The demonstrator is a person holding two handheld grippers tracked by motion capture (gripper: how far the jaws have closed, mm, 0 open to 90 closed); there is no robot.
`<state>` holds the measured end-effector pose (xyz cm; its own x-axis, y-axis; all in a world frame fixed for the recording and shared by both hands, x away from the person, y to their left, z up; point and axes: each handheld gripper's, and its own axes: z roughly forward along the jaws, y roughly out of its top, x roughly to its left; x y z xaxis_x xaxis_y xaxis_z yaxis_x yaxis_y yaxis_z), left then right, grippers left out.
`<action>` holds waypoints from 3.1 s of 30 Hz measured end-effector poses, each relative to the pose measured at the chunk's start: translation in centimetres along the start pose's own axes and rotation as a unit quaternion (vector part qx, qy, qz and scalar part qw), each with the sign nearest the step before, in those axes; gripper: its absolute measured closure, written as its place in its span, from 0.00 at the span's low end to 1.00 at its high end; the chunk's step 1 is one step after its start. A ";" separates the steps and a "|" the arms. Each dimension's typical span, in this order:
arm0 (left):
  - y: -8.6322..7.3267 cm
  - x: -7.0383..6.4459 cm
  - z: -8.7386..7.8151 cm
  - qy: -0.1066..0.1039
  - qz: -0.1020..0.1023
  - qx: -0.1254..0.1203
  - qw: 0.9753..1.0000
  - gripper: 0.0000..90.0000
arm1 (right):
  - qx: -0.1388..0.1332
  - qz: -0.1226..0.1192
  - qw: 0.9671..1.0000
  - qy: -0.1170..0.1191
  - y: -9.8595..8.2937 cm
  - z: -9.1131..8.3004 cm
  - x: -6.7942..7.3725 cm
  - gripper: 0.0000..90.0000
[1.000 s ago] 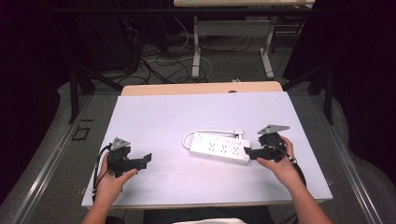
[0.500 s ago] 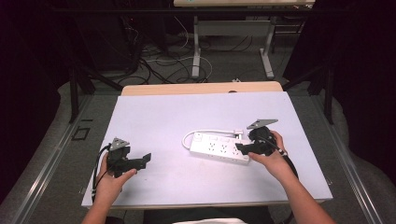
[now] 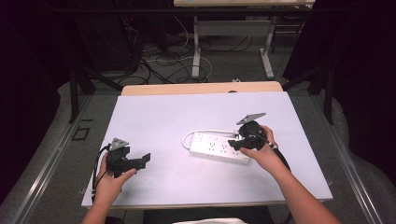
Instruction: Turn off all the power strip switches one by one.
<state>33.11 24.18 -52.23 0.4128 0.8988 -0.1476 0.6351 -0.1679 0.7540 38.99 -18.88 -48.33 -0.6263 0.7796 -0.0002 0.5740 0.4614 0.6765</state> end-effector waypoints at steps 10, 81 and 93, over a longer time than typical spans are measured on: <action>-0.1 0.2 0.0 -0.002 -0.004 0.000 1.000 0.09 | 0.015 -0.021 0.999 0.019 1.8 0.9 0.7 0.60; -0.5 0.7 -0.1 -0.006 -0.021 -0.011 1.000 0.01 | 0.102 -0.078 0.990 0.062 8.8 9.8 3.5 1.00; -0.6 0.9 -0.2 -0.004 -0.021 -0.013 1.000 0.01 | 0.105 -0.081 0.988 0.078 8.9 11.3 4.3 1.00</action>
<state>32.97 25.19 -52.65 0.3914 0.9018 -0.1833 0.6339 -0.1199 0.7640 47.36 -6.67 -50.63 -0.7838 0.6203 0.0288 0.5457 0.6659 0.5088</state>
